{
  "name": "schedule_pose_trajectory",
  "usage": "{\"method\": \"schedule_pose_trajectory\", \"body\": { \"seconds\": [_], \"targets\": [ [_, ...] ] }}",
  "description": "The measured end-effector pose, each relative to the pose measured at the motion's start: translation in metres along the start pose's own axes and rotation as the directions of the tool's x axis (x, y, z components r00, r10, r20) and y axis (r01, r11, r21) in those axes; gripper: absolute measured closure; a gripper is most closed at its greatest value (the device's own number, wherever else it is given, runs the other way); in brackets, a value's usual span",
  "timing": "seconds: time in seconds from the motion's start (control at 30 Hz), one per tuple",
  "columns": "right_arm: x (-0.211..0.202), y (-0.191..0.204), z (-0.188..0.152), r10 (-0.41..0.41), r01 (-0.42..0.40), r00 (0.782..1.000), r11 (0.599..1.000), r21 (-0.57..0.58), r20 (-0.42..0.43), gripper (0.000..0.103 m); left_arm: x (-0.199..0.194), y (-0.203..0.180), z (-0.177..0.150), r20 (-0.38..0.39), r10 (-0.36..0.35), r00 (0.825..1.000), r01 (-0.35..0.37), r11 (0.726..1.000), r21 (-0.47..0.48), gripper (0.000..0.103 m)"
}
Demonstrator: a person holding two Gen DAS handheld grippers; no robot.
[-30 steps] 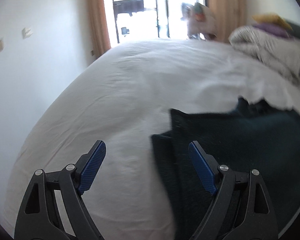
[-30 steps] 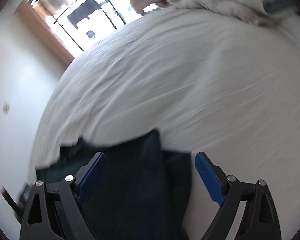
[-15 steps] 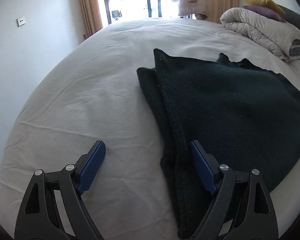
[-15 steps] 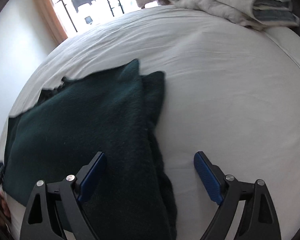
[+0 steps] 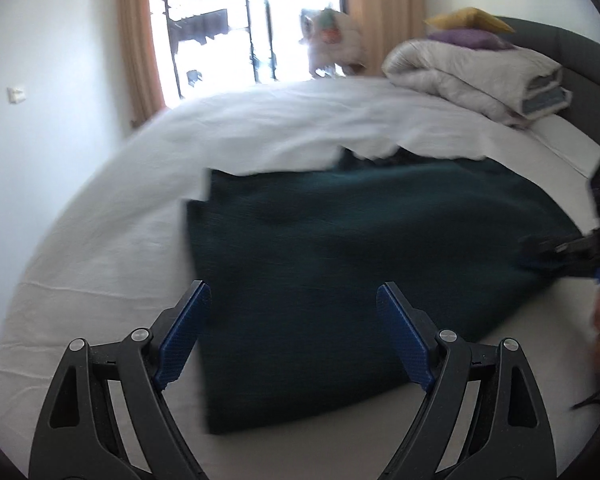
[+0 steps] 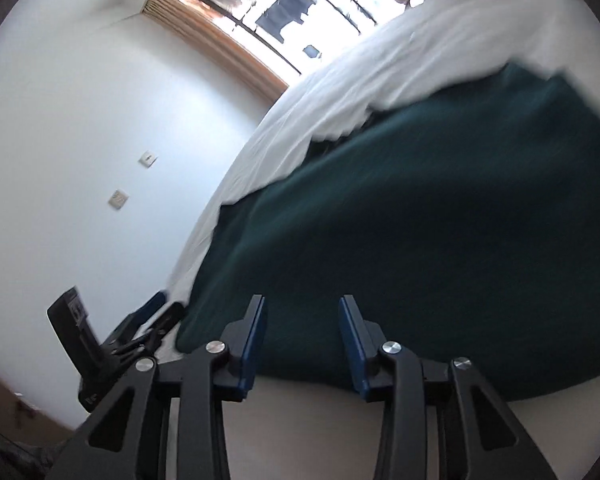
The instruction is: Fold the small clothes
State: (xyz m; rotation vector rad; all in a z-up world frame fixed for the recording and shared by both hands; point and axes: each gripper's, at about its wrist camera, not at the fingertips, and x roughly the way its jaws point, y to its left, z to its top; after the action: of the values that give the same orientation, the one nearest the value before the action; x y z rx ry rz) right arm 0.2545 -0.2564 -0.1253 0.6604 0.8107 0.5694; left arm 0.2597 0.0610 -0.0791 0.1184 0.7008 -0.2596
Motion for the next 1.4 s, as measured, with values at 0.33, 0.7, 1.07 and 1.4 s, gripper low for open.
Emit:
{"method": "schedule_pose_trajectory", "body": {
  "seconds": [0.33, 0.7, 1.07, 1.4],
  "targets": [
    [-0.063, -0.086, -0.011, -0.151, 0.082, 0.956, 0.961, 0.264, 0.250, 0.103, 0.044, -0.010, -0.015, -0.162, -0.040, 0.986, 0.033, 0.999, -0.043, 0.017],
    [-0.093, -0.112, -0.034, -0.254, 0.074, 0.868, 0.916, 0.395, 0.426, 0.103, 0.043, -0.009, -0.020, -0.135, -0.023, 0.991, 0.019, 0.999, -0.033, 0.016],
    [-0.108, -0.122, -0.042, -0.249, 0.071, 0.864, 0.920, 0.385, 0.437, 0.103, 0.040, -0.006, -0.018, -0.120, -0.020, 0.993, 0.015, 0.999, -0.040, 0.016],
    [-0.109, -0.123, -0.046, -0.228, 0.050, 0.860, 0.928, 0.370, 0.456, 0.103, 0.022, -0.060, 0.032, -0.049, -0.303, 0.952, 0.299, 0.952, -0.072, 0.058]
  ]
}}
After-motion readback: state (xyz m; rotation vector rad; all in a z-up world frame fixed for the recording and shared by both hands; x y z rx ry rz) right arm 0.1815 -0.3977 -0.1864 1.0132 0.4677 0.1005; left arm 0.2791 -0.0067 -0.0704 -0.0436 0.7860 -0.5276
